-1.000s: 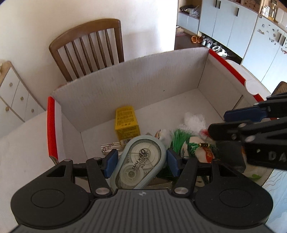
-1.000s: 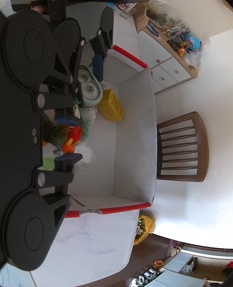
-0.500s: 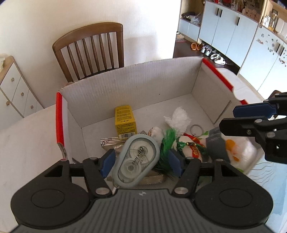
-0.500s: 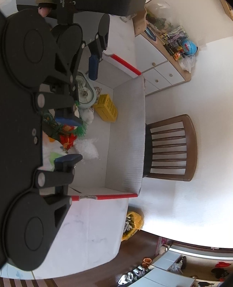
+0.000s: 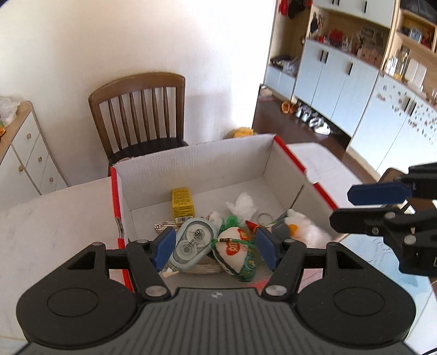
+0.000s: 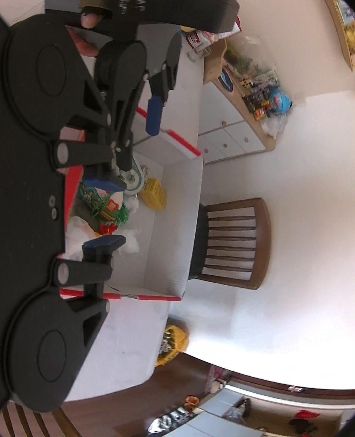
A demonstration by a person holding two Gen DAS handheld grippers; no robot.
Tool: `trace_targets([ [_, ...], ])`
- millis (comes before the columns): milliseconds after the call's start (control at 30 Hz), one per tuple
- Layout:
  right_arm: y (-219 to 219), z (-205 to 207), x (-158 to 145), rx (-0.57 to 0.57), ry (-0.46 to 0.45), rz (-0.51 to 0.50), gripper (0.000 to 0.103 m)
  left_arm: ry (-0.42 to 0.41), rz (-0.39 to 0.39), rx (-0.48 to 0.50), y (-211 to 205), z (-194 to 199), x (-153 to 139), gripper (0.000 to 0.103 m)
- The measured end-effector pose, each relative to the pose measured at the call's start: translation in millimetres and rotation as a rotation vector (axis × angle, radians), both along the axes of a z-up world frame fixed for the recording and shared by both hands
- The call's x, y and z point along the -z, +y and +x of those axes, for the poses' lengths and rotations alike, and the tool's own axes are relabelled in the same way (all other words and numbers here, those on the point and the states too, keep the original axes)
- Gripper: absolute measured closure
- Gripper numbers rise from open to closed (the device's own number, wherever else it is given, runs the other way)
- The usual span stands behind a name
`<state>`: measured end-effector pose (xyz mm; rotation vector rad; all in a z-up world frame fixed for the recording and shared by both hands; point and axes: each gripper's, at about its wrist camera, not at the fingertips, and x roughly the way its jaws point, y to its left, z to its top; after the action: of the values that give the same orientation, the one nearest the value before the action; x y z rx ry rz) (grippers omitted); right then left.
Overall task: Organize objects
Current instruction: 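Withdraw both tools from the box back over the table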
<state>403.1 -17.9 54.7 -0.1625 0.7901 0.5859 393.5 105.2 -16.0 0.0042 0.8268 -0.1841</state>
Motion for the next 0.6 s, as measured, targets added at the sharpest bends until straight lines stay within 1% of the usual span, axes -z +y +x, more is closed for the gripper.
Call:
trace_targets([
  [233, -12.5, -37.8, -19.7, -0.040, -0.044, 0.017, 0.068, -0.058, -0.015, -0.022, -3.6, -37.4, -18.4, 0.039],
  [300, -16.2, -46.7, -23.6, -0.051, -0.051, 0.023, 0.068, -0.071, -0.020, -0.028, -6.1, -48.8, -22.4, 0.037],
  [433, -23.7, -65.3, -30.0, -0.075, -0.068, 0.032, 0.067, -0.102, -0.015, -0.038, -11.9, -71.3, -29.8, 0.036],
  [600, -36.0, -86.2, -33.0, -0.092, -0.090, 0.035, 0.064, -0.143, -0.006, -0.059, -19.9, -98.7, -38.0, 0.028],
])
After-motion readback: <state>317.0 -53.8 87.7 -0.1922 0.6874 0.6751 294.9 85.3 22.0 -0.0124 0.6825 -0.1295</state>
